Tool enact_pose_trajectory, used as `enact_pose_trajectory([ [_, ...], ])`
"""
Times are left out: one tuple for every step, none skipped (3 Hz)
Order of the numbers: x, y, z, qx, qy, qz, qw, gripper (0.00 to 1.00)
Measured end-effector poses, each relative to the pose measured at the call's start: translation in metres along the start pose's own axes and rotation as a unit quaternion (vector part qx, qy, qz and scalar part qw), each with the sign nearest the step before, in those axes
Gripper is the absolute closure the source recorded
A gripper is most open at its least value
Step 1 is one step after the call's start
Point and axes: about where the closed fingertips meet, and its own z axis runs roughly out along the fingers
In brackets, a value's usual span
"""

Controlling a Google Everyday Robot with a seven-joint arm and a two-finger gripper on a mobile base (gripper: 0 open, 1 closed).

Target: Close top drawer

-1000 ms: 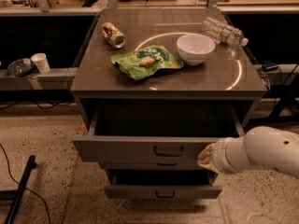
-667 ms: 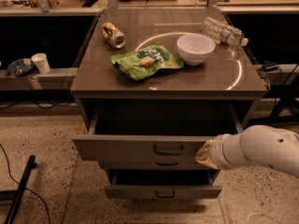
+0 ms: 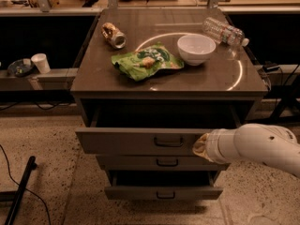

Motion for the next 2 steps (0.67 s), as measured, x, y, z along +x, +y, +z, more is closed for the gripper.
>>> enact_pose_trajectory([
  [-0.0052,-0.0083,0.0050,0.007,-0.008,-0.003,0.9999,0.38],
  [-0.0083,-0.0146,0.0093,0.006,-0.019,-0.002,0.9998,0.15],
])
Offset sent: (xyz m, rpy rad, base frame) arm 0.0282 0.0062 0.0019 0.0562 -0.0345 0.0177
